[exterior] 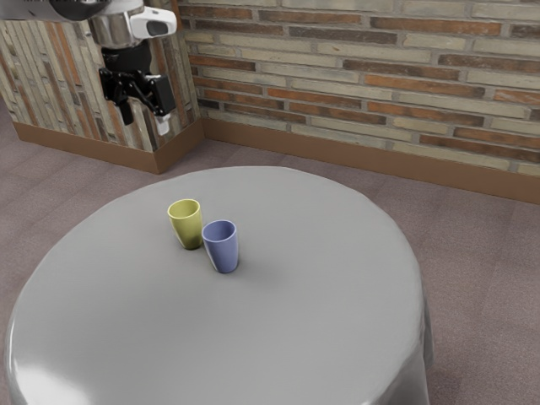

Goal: Place the left cup onto the right cup

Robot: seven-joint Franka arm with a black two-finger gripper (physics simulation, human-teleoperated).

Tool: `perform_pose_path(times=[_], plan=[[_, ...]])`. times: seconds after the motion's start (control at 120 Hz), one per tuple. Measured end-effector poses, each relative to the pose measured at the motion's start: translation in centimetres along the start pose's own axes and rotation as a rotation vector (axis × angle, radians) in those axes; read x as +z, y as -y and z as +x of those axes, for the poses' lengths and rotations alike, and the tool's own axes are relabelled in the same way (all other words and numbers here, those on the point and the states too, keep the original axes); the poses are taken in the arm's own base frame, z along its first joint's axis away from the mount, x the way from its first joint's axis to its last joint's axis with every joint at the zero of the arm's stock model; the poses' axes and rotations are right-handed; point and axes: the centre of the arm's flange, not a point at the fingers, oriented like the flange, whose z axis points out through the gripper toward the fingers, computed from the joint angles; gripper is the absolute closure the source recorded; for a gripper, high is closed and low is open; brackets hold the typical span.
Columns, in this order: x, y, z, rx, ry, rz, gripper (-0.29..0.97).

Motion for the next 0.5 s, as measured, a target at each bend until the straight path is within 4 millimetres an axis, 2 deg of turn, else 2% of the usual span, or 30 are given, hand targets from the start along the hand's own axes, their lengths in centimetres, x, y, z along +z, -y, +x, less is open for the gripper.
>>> perform_pose_path(times=[0.5], plan=[[0.47,0.55,0.48,-0.008,-0.011,0.007,0.00]])
